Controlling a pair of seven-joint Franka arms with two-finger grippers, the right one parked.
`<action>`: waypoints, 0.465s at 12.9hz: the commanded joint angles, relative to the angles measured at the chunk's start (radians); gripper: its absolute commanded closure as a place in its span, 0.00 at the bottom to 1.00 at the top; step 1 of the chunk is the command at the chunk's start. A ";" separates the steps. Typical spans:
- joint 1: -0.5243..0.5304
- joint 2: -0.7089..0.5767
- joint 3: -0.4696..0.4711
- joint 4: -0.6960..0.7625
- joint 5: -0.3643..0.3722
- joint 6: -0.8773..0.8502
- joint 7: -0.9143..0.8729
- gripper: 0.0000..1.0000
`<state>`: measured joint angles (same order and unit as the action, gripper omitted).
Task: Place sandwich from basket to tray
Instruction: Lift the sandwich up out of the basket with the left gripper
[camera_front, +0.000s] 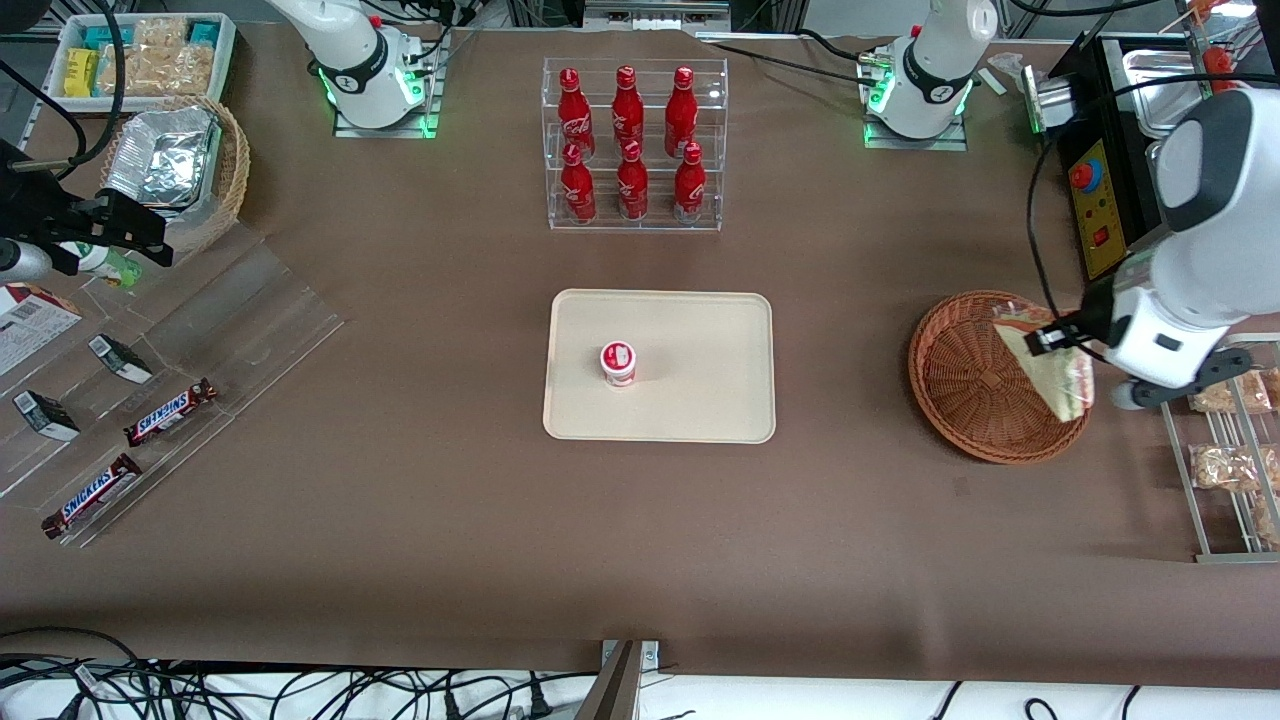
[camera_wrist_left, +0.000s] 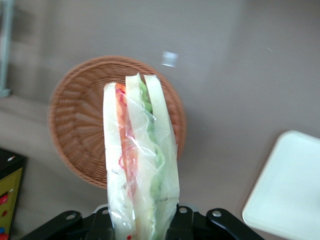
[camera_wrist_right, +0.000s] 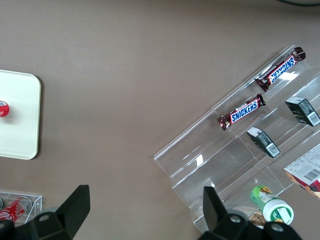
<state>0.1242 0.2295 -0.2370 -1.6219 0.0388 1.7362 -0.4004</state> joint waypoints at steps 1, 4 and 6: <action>0.003 0.001 -0.108 0.017 -0.005 -0.024 0.032 1.00; 0.003 0.001 -0.201 0.016 -0.007 -0.032 0.008 1.00; 0.002 0.002 -0.280 0.016 -0.007 -0.032 -0.050 1.00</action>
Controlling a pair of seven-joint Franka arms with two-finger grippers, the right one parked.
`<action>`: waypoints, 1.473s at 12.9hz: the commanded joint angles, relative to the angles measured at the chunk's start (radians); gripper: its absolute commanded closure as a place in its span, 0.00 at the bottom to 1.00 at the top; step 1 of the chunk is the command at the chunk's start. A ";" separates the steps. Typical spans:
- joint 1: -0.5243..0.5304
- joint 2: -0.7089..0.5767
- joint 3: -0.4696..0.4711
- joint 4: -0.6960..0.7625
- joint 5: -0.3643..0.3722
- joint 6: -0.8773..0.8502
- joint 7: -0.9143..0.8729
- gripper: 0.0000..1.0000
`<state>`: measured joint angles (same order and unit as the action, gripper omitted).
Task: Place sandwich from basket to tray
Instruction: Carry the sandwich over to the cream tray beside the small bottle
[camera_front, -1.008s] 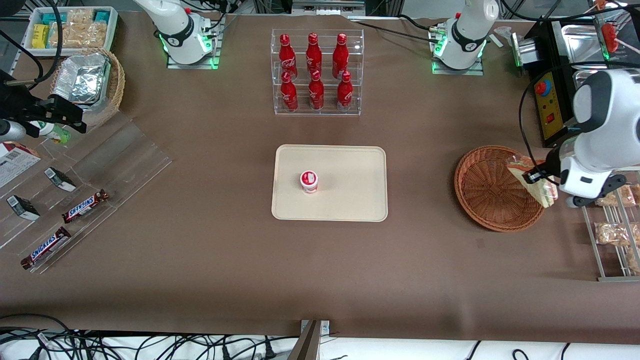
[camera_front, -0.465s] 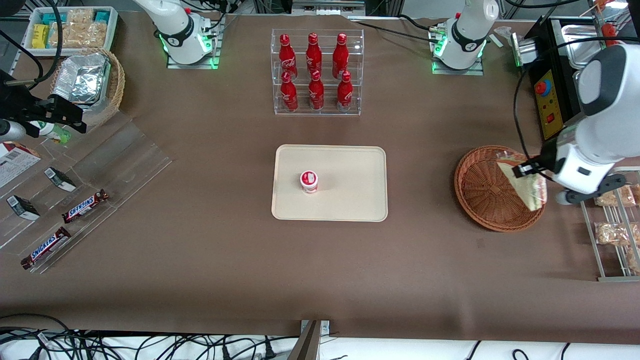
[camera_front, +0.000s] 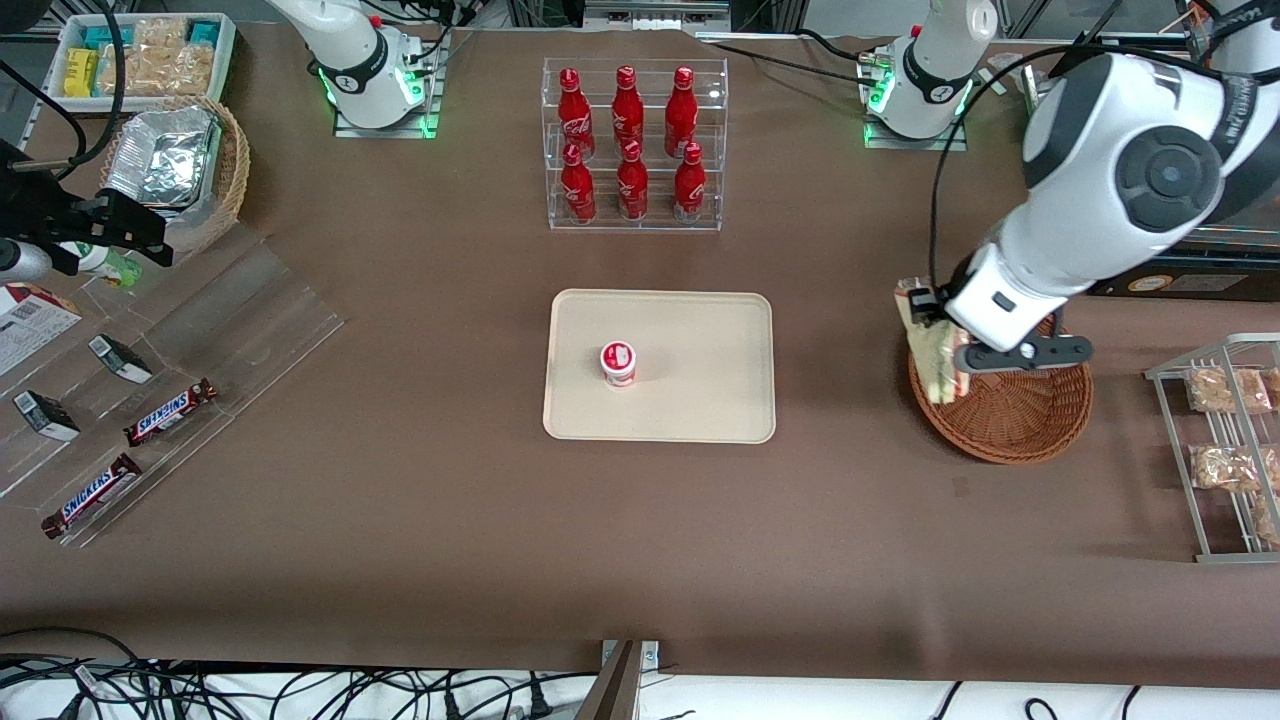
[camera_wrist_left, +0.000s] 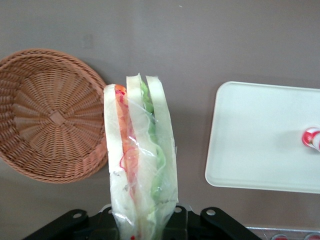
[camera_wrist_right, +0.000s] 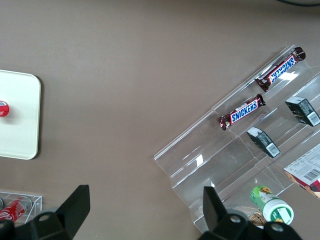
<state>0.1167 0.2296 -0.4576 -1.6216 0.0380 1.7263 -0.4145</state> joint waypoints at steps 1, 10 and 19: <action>0.009 0.007 -0.096 0.009 -0.006 -0.018 -0.064 1.00; -0.181 0.149 -0.159 -0.050 0.074 0.203 -0.209 1.00; -0.282 0.396 -0.155 -0.123 0.388 0.458 -0.478 1.00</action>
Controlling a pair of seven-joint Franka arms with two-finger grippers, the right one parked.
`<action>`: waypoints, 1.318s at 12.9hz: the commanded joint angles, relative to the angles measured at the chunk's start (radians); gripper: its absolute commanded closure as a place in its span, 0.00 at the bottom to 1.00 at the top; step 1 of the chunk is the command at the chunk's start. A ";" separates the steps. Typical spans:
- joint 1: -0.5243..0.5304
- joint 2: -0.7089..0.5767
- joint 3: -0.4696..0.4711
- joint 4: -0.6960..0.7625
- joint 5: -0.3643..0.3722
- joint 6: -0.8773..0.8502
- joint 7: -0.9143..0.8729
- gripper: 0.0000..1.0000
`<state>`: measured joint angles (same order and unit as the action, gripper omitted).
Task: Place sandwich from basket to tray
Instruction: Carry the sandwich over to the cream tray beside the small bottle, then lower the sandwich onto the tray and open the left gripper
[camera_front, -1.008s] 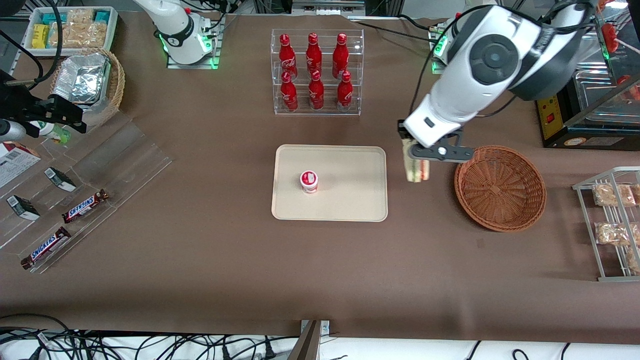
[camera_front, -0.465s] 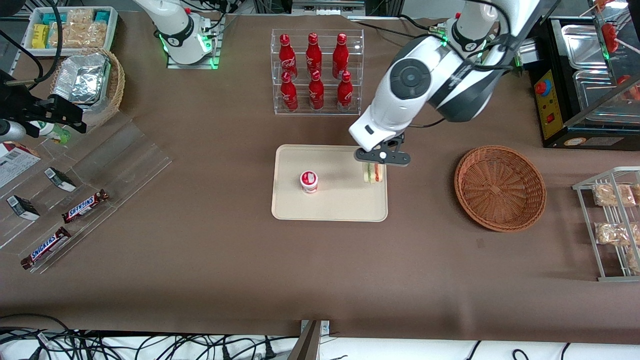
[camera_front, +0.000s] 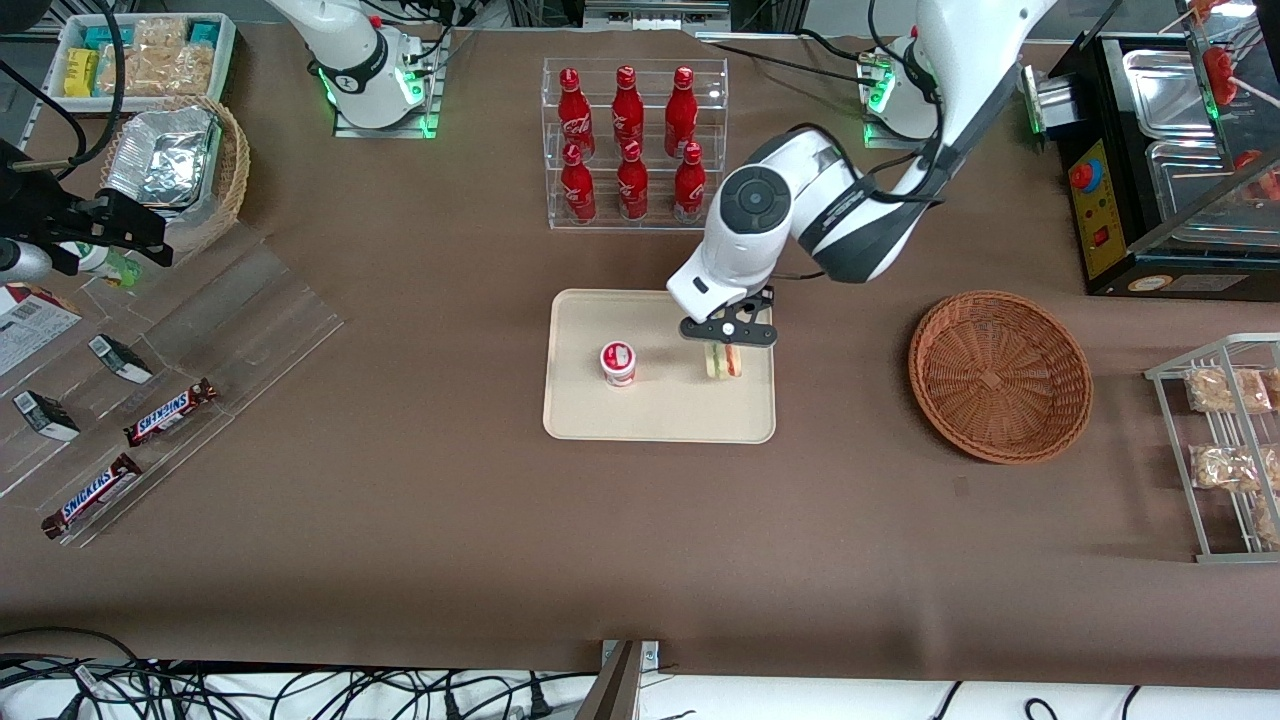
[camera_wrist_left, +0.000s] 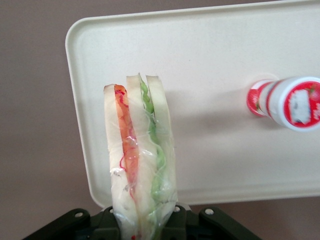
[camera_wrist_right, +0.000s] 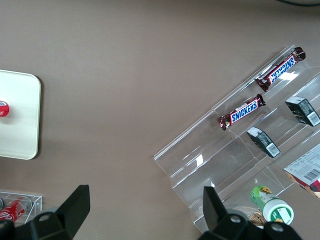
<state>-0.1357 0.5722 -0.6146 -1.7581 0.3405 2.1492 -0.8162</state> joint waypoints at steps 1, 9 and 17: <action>-0.035 0.078 0.004 0.014 0.118 0.056 -0.092 1.00; -0.041 0.155 0.007 0.019 0.210 0.089 -0.139 0.89; -0.030 0.129 0.001 0.034 0.242 0.046 -0.182 0.00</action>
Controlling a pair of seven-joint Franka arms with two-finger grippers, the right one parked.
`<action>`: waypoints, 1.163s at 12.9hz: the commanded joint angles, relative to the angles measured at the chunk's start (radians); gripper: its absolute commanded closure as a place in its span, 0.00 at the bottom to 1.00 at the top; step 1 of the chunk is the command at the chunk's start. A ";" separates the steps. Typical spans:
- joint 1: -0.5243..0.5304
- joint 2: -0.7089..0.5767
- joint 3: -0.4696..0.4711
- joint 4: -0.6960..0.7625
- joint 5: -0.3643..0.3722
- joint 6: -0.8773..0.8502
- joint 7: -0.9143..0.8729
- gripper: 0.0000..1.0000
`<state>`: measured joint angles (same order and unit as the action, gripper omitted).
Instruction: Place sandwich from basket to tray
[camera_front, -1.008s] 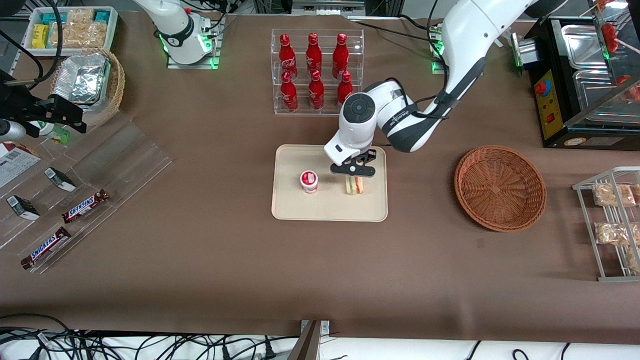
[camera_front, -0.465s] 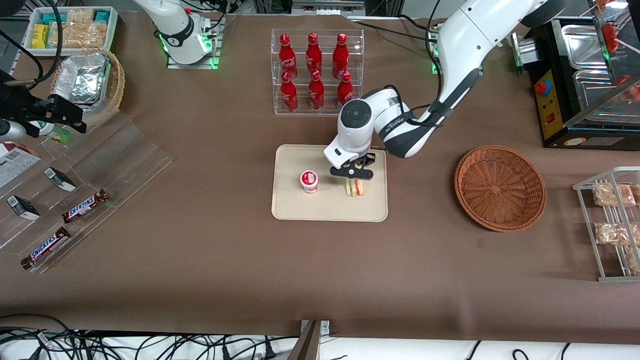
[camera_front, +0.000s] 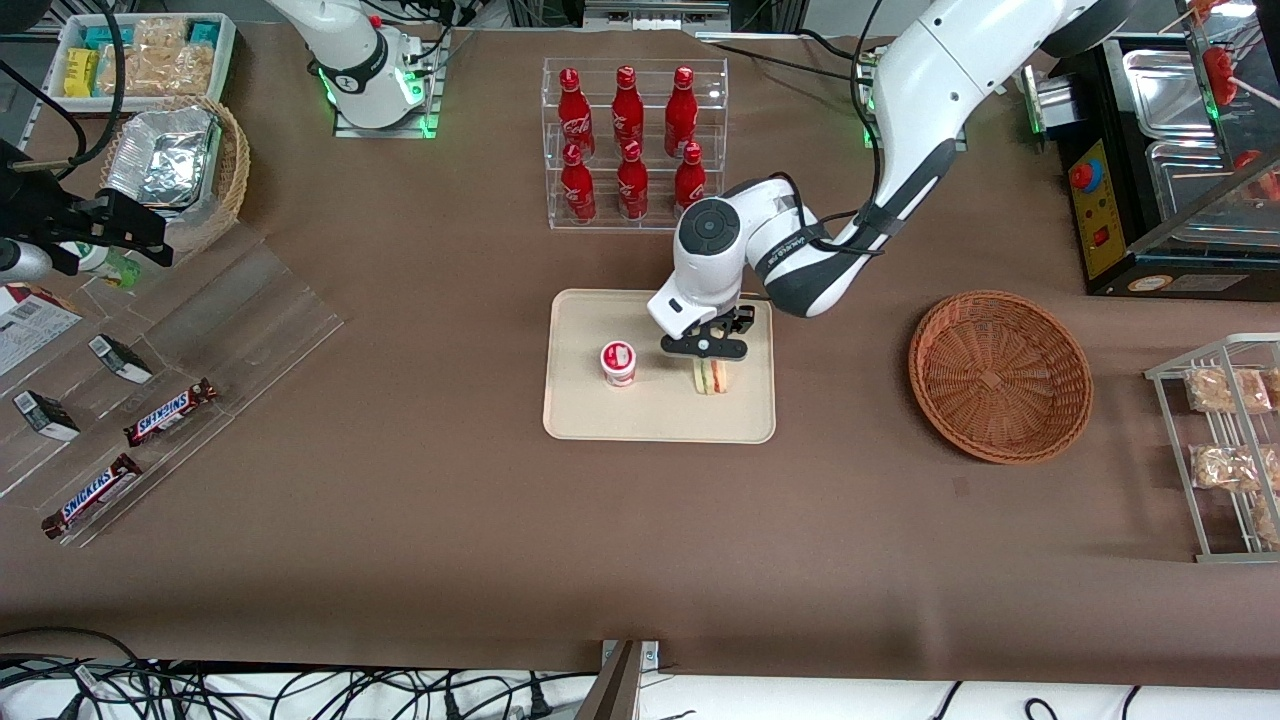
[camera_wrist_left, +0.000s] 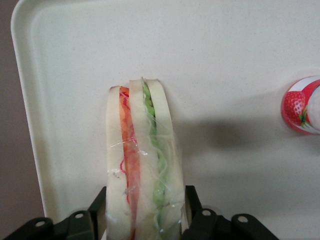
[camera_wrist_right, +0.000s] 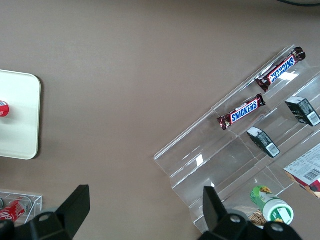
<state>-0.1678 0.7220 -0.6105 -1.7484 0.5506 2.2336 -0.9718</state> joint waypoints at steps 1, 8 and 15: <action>0.008 -0.042 -0.005 0.041 0.019 -0.064 -0.030 0.00; 0.063 -0.110 -0.008 0.326 -0.098 -0.392 -0.073 0.00; 0.188 -0.239 -0.011 0.360 -0.142 -0.531 -0.058 0.00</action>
<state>-0.0042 0.5166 -0.6153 -1.3996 0.4400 1.7610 -1.0392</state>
